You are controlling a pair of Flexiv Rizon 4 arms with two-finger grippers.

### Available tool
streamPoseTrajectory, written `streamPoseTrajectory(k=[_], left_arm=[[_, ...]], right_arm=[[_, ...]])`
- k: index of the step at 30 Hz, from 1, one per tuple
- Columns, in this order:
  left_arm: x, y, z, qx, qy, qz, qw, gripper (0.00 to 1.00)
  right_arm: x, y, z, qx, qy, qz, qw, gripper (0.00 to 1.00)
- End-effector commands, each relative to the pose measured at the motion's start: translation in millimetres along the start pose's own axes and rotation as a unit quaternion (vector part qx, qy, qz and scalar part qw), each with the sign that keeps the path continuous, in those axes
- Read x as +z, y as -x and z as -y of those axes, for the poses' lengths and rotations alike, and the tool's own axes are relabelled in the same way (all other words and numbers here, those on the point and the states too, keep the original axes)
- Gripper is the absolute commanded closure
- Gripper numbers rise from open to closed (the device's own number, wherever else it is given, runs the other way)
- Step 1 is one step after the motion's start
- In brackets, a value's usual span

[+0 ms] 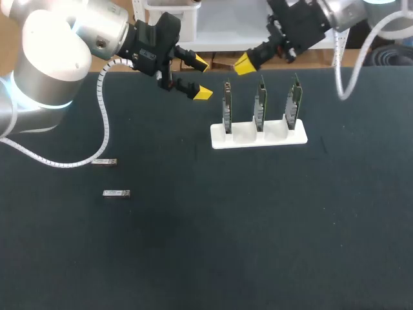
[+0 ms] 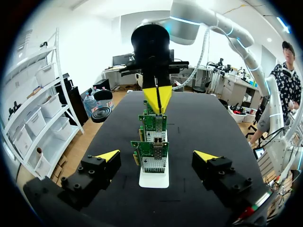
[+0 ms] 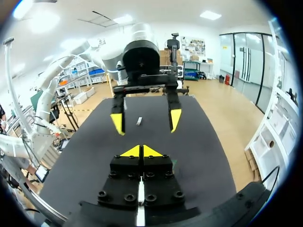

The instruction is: Pick up the optical module with the left hand, and insert it into the network port with the right hand.

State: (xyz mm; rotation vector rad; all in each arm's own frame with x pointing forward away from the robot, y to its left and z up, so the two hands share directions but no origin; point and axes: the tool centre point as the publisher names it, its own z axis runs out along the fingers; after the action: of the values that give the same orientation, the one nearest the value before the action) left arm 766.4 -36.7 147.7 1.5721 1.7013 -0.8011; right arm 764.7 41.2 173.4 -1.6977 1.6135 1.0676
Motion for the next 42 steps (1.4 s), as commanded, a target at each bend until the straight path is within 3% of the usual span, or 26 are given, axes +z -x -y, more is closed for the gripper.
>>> streamPoseTrajectory(k=[1,11,18,29,42], left_arm=[[-0.2,1.0,-1.3,-0.001,-0.002,-0.003,1.0,0.0],[-0.2,1.0,-1.3,-0.001,-0.002,-0.003,1.0,0.0],[-0.2,1.0,-1.3,-0.001,-0.002,-0.003,1.0,0.0],[-0.2,1.0,-1.3,-0.001,-0.002,-0.003,1.0,0.0],[-0.2,1.0,-1.3,-0.001,-0.002,-0.003,1.0,0.0]], right_arm=[[-14.7,-5.2,-27.9,0.006,-0.017,-0.01,1.0,1.0],[-33.8,-24.8,-51.3,0.022,-0.018,-0.024,0.999,1.0],[-52.4,-42.3,-52.5,0.035,-0.032,-0.033,0.998,1.0],[-70.9,-59.1,-28.4,0.031,-0.022,-0.043,0.998,1.0],[-69.8,-59.3,-2.6,0.018,0.01,-0.05,0.999,1.0]])
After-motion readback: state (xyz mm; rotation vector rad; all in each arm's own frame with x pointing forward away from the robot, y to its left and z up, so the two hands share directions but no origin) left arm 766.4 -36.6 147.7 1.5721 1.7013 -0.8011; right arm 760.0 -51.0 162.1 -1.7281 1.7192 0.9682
